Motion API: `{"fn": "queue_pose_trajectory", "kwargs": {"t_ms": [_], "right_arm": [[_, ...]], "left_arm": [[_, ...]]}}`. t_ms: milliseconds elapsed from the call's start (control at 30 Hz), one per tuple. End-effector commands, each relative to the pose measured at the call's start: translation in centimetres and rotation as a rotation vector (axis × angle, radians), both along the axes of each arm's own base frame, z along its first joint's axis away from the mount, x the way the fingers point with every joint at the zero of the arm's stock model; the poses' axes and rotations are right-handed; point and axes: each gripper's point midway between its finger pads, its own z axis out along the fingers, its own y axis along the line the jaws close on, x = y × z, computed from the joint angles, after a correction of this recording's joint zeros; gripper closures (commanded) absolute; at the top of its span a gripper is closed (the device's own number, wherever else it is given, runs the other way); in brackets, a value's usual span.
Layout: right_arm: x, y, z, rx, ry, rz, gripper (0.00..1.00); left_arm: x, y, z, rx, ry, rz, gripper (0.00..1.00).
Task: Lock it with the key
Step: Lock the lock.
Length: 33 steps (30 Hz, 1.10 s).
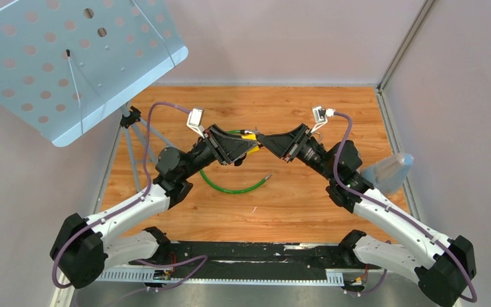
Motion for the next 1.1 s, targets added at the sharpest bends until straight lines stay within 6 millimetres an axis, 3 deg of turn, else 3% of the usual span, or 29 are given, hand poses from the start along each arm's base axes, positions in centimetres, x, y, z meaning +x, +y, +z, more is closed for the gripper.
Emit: {"fn": "queue_pose_trajectory", "kwargs": {"t_ms": [0,300,400,467,500,533,567,633,733,833,1067], "right_arm": [[-0.9,-0.5,2.1,0.059,-0.062,0.019,0.73],[-0.7,-0.6,2.6,0.035,-0.097,-0.001,0.87],[-0.7,-0.4,2.7,0.031,-0.103,0.009,0.99],[-0.6,-0.3,2.8,0.028,-0.104,0.008,1.0],[-0.6,-0.3,2.8,0.026,-0.109,0.004,1.0],[-0.6,-0.4,2.9,0.024,-0.116,-0.001,1.0],[-0.5,-0.6,3.0,0.02,-0.124,-0.011,1.0],[-0.6,-1.0,3.6,0.012,-0.16,-0.031,1.0],[-1.5,-1.6,5.0,-0.033,-0.267,-0.03,1.0],[-2.4,-1.7,5.8,-0.105,-0.35,-0.002,1.0],[-4.9,-1.5,6.2,-0.203,-0.499,0.104,1.0]], "left_arm": [[-0.4,1.2,3.4,-0.156,-0.06,-0.008,1.0],[-0.8,1.0,3.4,-0.195,-0.059,-0.075,1.0],[-1.1,0.9,3.4,-0.186,-0.074,-0.089,0.99],[-1.2,0.7,3.3,-0.173,-0.08,-0.095,0.88],[-1.1,0.6,3.2,-0.163,-0.083,-0.094,0.7],[-1.2,0.6,3.1,-0.154,-0.089,-0.097,0.61],[-1.2,0.6,2.8,-0.138,-0.101,-0.09,0.46],[-1.2,0.4,2.0,-0.081,-0.133,-0.069,0.29],[-0.3,0.2,-0.4,0.07,-0.193,0.01,0.15],[0.0,0.3,-2.8,0.208,-0.208,0.043,0.12],[-1.1,0.3,-4.3,0.391,-0.37,-0.018,0.13]]}}
